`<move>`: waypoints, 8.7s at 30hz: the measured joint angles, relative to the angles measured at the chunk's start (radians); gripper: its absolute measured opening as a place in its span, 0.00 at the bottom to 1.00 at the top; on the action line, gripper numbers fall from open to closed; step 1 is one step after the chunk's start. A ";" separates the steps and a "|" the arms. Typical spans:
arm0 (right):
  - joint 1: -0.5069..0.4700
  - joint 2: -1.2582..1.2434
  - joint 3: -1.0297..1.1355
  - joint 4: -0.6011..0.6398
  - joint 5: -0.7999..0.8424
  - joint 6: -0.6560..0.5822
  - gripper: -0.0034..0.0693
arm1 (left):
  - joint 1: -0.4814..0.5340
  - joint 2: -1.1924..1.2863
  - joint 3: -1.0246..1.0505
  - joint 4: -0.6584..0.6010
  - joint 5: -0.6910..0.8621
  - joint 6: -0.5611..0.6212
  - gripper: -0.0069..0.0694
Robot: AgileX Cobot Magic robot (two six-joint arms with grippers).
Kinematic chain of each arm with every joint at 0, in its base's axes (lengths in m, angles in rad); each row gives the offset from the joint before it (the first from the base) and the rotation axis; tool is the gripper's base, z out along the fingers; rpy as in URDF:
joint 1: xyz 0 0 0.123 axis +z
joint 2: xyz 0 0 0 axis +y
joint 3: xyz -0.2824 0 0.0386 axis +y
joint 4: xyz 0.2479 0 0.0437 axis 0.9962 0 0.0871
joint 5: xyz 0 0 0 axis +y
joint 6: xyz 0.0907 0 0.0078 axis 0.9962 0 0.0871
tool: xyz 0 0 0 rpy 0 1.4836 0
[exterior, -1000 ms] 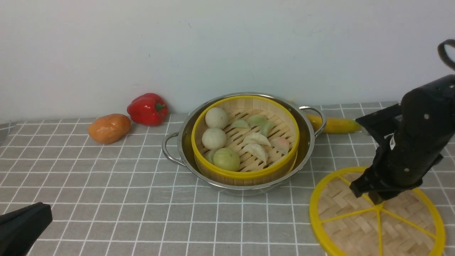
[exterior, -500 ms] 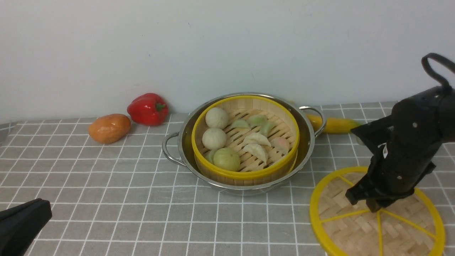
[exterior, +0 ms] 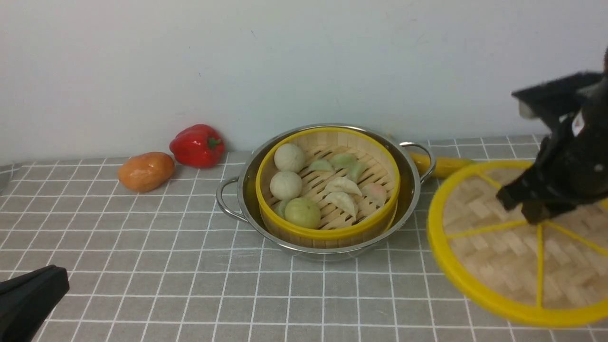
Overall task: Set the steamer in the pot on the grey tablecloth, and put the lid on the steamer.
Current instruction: 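Place the bamboo steamer lid onto the steamer basket in the pot with the right gripper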
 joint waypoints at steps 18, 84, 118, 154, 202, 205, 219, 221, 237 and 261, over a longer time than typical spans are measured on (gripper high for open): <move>0.203 0.520 -0.753 0.104 0.003 -0.017 0.25 | 0.000 0.000 0.000 0.103 0.000 0.000 0.08; 0.258 0.812 -0.977 0.084 -0.048 -0.156 0.25 | 0.000 0.000 0.000 0.125 0.000 0.000 0.08; 0.258 0.812 -0.977 0.074 -0.052 -0.167 0.25 | 0.000 0.000 0.001 0.125 0.031 0.000 0.09; 0.257 0.829 -0.984 0.072 -0.050 -0.142 0.25 | 0.000 0.000 0.001 0.125 0.034 0.000 0.09; 0.252 0.829 -0.984 0.101 -0.048 -0.093 0.25 | 0.000 0.000 0.001 0.125 0.035 0.000 0.09; 0.251 0.829 -0.984 0.101 -0.048 -0.089 0.25 | 0.000 0.000 0.001 0.125 0.035 0.000 0.09; 0.250 0.829 -0.984 0.101 -0.048 -0.089 0.25 | 0.000 0.000 0.001 0.125 0.035 0.000 0.09; 0.250 0.828 -0.984 0.101 -0.047 -0.089 0.25 | 0.000 0.000 0.001 0.125 0.035 0.000 0.09; 0.250 0.822 -0.980 0.102 -0.026 -0.088 0.25 | 0.000 0.000 0.001 0.125 0.035 0.000 0.09; 0.249 0.822 -0.980 0.097 -0.026 -0.094 0.25 | 0.000 0.000 0.001 0.125 0.035 0.000 0.09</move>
